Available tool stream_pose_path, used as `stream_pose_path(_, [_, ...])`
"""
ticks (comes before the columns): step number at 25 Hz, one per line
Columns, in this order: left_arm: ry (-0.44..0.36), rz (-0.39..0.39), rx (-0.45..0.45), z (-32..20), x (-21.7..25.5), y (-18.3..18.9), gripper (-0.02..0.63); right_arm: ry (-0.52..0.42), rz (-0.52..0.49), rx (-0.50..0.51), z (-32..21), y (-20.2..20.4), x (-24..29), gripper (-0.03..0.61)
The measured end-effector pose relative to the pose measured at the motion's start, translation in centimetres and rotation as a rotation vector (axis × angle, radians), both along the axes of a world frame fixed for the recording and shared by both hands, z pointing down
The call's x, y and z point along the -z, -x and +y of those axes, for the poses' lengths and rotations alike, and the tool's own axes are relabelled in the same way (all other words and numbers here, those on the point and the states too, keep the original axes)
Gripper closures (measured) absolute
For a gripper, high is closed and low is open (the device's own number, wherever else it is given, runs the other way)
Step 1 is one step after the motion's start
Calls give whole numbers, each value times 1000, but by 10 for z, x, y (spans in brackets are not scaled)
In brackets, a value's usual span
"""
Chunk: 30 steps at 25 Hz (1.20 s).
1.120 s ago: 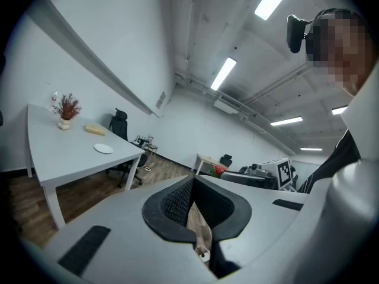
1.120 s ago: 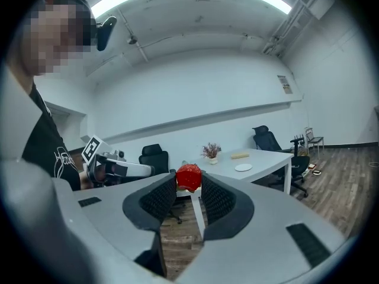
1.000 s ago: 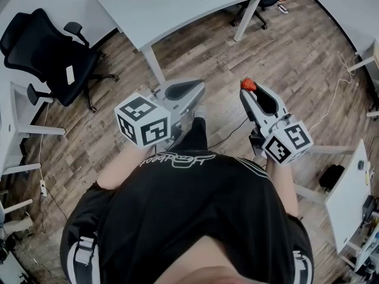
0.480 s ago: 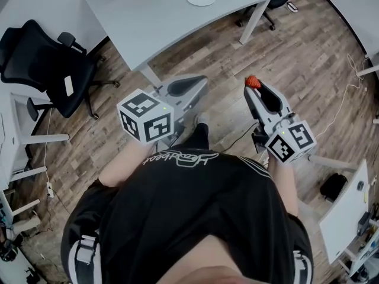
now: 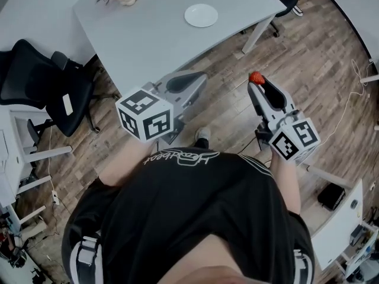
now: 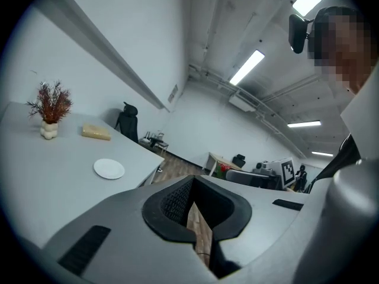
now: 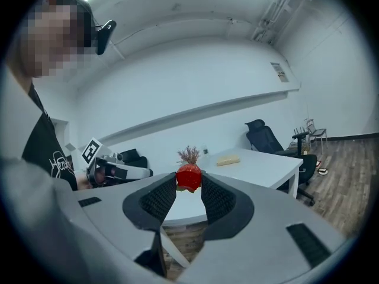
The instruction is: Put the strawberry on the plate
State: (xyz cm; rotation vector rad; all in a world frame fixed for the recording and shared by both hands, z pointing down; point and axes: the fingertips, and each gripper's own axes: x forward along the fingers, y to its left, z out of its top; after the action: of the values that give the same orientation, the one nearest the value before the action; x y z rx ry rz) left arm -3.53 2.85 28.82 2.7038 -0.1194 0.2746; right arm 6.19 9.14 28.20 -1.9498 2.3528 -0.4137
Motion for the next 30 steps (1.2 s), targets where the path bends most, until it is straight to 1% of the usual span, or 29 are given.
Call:
stream_pose_path(4, [2, 0, 13, -38, 0, -9, 607, 1, 19, -4, -35, -15, 5, 453])
stream_pose_path(8, [6, 18, 39, -63, 3, -7, 607, 11, 48, 9, -58, -17, 9, 453])
stream_pose_path(13, [9, 36, 70, -77, 4, 1, 607, 10, 66, 44, -75, -9, 13, 453])
stream_pose_path(18, [7, 46, 100, -88, 3, 0, 607, -2, 74, 90, -94, -7, 14, 453])
stream_pose_path(23, [-12, 38, 138, -103, 4, -13, 607, -14, 71, 142, -118, -16, 11, 453])
stream_pose_path(30, [-23, 2, 198, -142, 5, -45, 607, -41, 44, 207, -170, -52, 14, 453])
